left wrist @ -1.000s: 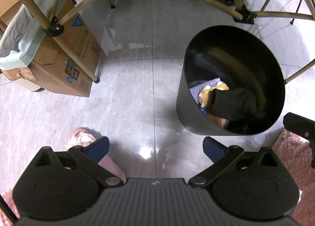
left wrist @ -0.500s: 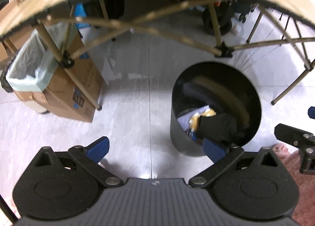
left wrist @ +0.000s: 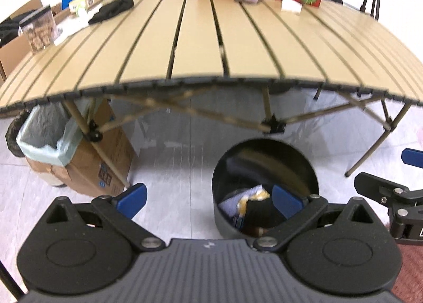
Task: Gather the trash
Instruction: 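Withdraw both open grippers from the bin and raise them toward the table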
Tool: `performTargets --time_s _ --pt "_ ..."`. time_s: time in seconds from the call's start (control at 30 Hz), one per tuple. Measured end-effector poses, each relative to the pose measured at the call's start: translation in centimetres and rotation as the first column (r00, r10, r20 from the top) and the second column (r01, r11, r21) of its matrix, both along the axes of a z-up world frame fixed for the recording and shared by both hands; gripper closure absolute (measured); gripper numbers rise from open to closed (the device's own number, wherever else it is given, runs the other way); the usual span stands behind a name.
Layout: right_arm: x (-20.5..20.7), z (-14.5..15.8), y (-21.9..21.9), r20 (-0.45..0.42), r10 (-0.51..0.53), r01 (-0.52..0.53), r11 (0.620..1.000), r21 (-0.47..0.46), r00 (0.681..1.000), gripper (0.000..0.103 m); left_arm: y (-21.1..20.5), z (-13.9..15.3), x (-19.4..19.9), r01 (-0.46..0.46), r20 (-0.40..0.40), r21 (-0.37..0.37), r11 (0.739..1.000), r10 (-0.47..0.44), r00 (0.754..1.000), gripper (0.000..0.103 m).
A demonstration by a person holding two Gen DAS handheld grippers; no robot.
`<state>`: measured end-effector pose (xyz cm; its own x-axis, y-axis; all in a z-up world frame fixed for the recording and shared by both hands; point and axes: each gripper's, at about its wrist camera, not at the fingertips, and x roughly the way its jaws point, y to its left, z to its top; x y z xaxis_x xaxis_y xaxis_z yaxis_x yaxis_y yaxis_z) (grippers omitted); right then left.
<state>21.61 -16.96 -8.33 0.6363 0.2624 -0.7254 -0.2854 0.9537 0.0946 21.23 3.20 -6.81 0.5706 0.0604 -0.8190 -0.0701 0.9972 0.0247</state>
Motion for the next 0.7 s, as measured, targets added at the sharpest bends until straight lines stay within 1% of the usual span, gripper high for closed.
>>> performTargets --time_s 0.37,0.7 --pt "2.2 4.4 -1.8 0.133 -0.055 0.046 0.996 0.07 0.99 0.0 -0.8 4.1 2.8 -0.019 0.128 -0.017 1.0 0.021 0.992 0.0" --pt "5.7 6.6 -2.2 0.235 -0.084 0.058 0.992 0.115 0.968 0.0 -1.6 6.2 6.5 -0.032 0.208 -0.014 0.999 0.034 0.977 0.0"
